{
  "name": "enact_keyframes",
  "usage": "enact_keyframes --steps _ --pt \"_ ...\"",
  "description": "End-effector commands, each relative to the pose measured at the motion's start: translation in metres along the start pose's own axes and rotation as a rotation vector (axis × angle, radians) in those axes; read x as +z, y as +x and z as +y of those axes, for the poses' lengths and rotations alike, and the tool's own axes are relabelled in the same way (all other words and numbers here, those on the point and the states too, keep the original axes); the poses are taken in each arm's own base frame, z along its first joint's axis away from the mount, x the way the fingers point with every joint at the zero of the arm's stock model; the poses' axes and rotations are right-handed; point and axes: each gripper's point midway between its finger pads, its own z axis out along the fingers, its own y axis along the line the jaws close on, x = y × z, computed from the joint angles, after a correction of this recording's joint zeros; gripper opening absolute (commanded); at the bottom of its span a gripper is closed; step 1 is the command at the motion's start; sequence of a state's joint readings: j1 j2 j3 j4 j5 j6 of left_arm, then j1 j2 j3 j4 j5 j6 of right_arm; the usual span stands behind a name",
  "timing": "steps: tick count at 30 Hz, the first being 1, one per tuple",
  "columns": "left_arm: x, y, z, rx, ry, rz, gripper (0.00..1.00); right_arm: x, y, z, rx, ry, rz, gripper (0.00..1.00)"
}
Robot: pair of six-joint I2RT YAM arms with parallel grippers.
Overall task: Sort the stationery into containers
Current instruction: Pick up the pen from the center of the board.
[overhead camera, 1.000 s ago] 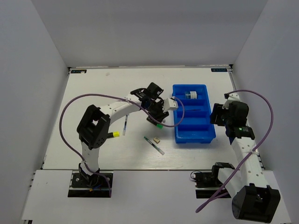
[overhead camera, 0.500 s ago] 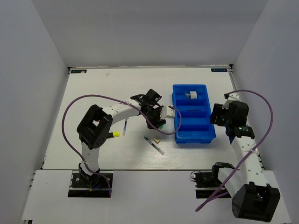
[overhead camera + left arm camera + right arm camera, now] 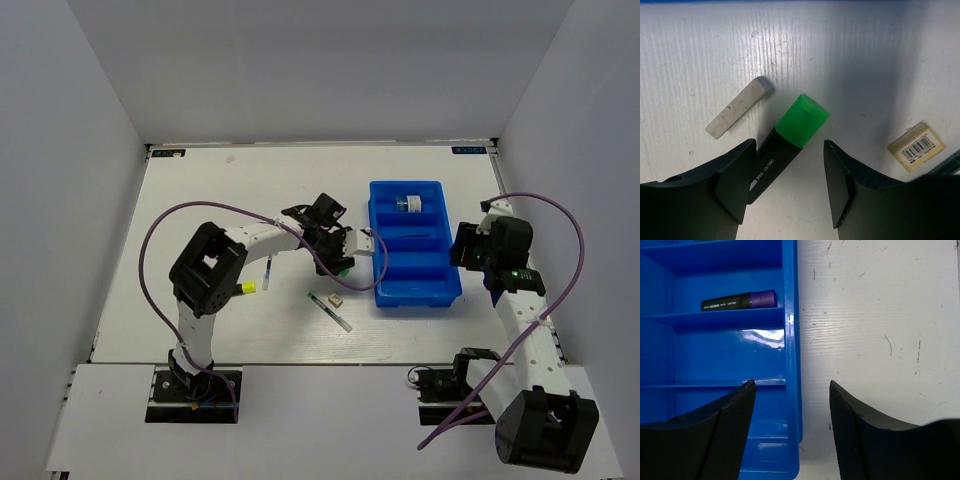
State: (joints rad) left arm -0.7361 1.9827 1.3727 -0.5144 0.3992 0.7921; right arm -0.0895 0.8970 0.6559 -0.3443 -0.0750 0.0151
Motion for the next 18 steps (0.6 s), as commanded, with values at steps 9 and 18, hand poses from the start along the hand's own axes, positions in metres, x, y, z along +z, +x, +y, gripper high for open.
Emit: enact_keyframes --steps 9,18 --pt "0.019 0.016 0.014 0.009 -0.04 0.014 0.6 -0.003 -0.008 -0.003 0.0 0.002 -0.018 0.64" --pt "0.009 0.023 0.006 -0.043 -0.083 0.026 0.22 -0.003 -0.009 -0.002 0.001 -0.004 -0.019 0.64"
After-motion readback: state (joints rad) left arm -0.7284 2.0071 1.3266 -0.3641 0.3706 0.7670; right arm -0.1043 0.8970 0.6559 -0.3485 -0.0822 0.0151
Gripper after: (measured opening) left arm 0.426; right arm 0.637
